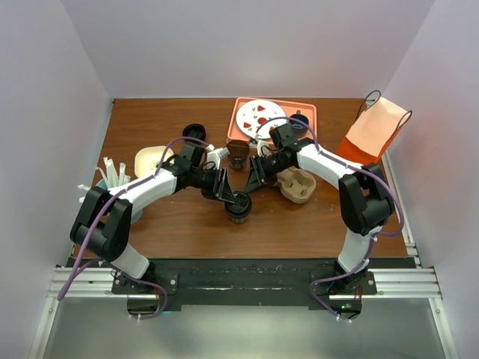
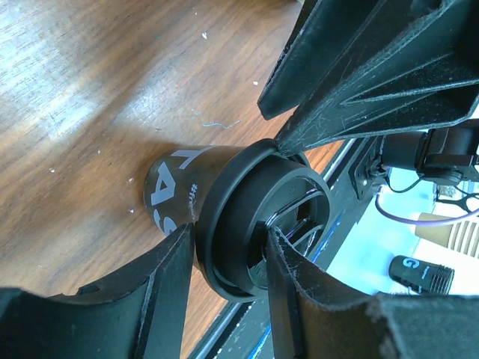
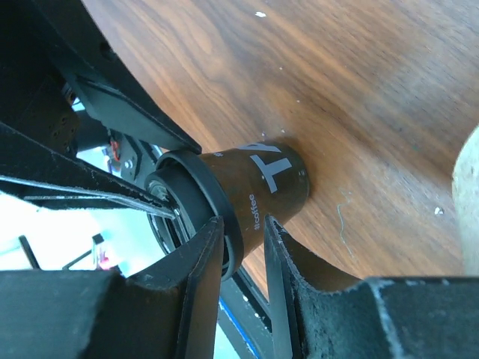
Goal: Pack the takeout coffee
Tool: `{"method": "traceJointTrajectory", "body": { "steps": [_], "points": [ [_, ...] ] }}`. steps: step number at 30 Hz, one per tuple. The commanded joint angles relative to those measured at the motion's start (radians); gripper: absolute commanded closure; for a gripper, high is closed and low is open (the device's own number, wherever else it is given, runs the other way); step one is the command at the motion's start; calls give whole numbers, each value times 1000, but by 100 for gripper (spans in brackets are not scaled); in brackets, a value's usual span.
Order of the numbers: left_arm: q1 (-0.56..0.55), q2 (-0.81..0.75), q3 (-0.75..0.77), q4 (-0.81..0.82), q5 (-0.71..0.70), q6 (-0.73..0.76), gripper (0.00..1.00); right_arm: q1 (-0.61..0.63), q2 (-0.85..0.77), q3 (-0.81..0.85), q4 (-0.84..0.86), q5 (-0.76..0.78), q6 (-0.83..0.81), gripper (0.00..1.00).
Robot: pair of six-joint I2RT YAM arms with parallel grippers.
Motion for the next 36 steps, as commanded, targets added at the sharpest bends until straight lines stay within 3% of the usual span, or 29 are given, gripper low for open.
{"method": "traceJointTrajectory", "body": {
  "steps": [1, 15, 20, 26, 36],
  "points": [
    [-5, 112, -48, -165, -299, 132, 64, 6, 32, 28, -2, -103, -57, 68],
    [-8, 132, -42, -169, -321, 112, 64, 4, 63, 5, -56, -217, -148, 72],
    [-11, 134, -43, -172, -339, 98, 64, 4, 82, -45, -74, -124, -134, 76],
    [-22, 129, -69, -157, -362, 69, 64, 4, 40, -183, 32, -32, -42, 77],
    [-47, 129, -112, -157, -411, 21, 64, 9, 20, -278, 159, 94, 50, 78]
  ]
}}
